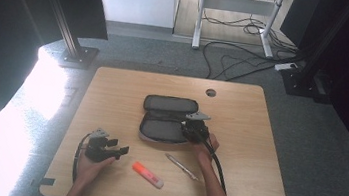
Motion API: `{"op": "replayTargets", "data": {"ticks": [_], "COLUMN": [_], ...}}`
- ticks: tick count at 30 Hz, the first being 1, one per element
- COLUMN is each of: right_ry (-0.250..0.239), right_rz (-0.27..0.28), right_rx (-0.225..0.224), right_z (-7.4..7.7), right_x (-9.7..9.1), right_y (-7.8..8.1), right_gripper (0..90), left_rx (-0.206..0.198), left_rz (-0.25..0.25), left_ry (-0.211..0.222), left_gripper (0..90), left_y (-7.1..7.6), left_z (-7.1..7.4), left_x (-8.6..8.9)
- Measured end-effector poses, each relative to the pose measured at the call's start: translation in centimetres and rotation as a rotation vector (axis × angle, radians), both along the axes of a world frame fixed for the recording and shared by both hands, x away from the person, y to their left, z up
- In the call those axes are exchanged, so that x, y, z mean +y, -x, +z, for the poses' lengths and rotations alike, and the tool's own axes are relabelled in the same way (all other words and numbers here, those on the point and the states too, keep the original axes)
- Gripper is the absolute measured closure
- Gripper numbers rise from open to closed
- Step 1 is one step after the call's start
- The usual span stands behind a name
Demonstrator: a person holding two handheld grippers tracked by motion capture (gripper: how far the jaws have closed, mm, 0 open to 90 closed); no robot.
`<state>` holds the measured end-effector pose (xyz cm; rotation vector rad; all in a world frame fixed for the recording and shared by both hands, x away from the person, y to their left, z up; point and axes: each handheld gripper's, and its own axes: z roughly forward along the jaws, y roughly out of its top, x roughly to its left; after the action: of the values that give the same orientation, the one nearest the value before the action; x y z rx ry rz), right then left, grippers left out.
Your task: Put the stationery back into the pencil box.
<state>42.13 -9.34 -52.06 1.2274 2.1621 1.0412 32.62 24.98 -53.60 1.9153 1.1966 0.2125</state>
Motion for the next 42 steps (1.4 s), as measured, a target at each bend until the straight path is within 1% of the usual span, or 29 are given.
{"op": "replayTargets", "data": {"ticks": [4, 7, 8, 10, 14, 19, 21, 25, 28, 29, 31, 36, 42], "right_ry": [0.019, 0.037, 0.039, 0.043, 0.037, 0.005, -0.007, -0.035, -0.045, -0.057, -0.072, -0.09, -0.121], "right_rz": [0.0, 0.001, 0.001, -0.003, -0.016, -0.016, -0.013, -0.01, -0.009, -0.01, -0.005, 0.009, 0.015], "right_rx": [0.002, -0.005, -0.009, -0.016, -0.024, -0.033, -0.046, -0.049, -0.056, -0.055, -0.066, -0.075, -0.062], "right_z": [-0.3, -0.4, -0.4, -0.3, 0.0, 0.5, 0.6, 0.8, 1.1, 1.2, 1.3, 1.5, 1.3], "right_x": [0.2, 0.4, 0.4, 0.4, 0.2, -0.2, -0.4, -0.8, -1.2, -1.3, -1.5, -1.8, -2.4], "right_y": [0.0, 0.0, 0.0, 0.1, 0.2, 0.7, 1.0, 1.7, 2.2, 2.5, 3.0, 4.0, 5.0], "right_gripper": [72.2, 71.6, 69.3, 61.9, 57.0, 53.1, 52.9, 52.3, 51.8, 51.8, 51.8, 51.7, 51.4], "left_rx": [0.001, 0.002, 0.002, 0.003, 0.003, 0.004, 0.004, 0.004, 0.004, 0.003, 0.004, 0.004, 0.006], "left_rz": [0.001, -0.002, -0.002, -0.002, -0.003, -0.002, -0.002, -0.003, -0.001, -0.001, 0.0, -0.001, 0.001], "left_ry": [0.002, 0.007, 0.007, 0.008, 0.009, 0.008, 0.008, 0.004, 0.004, 0.004, 0.004, 0.0, -0.005], "left_gripper": [33.5, 33.5, 33.5, 33.5, 33.5, 33.5, 33.5, 33.5, 33.5, 33.5, 33.5, 33.5, 33.5], "left_y": [0.0, 0.0, 0.0, 0.0, 0.0, 0.0, 0.0, 0.0, 0.0, 0.0, 0.0, 0.0, 0.0], "left_z": [0.0, 0.0, 0.0, 0.0, 0.0, 0.0, 0.0, 0.0, 0.0, 0.0, 0.0, 0.0, -0.1], "left_x": [0.1, 0.1, 0.1, 0.1, 0.2, 0.2, 0.2, 0.1, 0.1, 0.1, 0.1, 0.1, 0.1]}}
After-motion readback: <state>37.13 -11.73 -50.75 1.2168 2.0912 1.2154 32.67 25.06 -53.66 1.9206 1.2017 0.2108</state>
